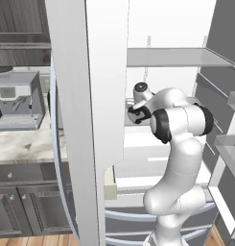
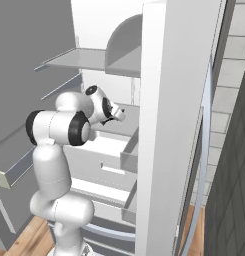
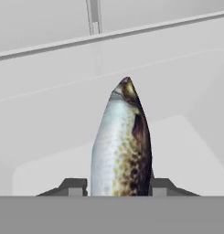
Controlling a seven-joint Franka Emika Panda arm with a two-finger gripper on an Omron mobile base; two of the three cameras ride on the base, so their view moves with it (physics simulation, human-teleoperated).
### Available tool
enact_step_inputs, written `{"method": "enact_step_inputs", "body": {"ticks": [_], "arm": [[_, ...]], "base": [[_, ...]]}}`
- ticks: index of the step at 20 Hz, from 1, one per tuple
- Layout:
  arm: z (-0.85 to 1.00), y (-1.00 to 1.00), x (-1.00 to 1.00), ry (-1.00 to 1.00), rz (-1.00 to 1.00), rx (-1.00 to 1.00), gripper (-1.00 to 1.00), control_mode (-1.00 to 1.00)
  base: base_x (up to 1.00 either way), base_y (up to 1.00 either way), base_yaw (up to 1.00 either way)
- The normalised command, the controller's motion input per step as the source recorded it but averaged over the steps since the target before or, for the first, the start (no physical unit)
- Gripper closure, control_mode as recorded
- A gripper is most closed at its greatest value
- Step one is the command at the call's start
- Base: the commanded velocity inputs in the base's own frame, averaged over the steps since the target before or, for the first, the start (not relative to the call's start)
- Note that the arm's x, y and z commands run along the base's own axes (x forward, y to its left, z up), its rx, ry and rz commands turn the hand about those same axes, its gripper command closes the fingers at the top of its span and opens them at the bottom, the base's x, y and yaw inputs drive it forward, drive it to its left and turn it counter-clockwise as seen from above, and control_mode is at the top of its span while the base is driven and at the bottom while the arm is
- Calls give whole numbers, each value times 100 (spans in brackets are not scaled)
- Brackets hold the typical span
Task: Take the cheese, fish, and garlic from the fridge and place them on the plate on the dining counter to create an appetizer plate.
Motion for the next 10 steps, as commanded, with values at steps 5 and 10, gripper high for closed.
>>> {"method": "enact_step_inputs", "body": {"ticks": [5,10], "arm": [[-60,-1,-22,-12,0,0,100,-100],[-2,0,-1,-1,0,0,100,-100]], "base": [[0,0,0],[0,0,0]]}}
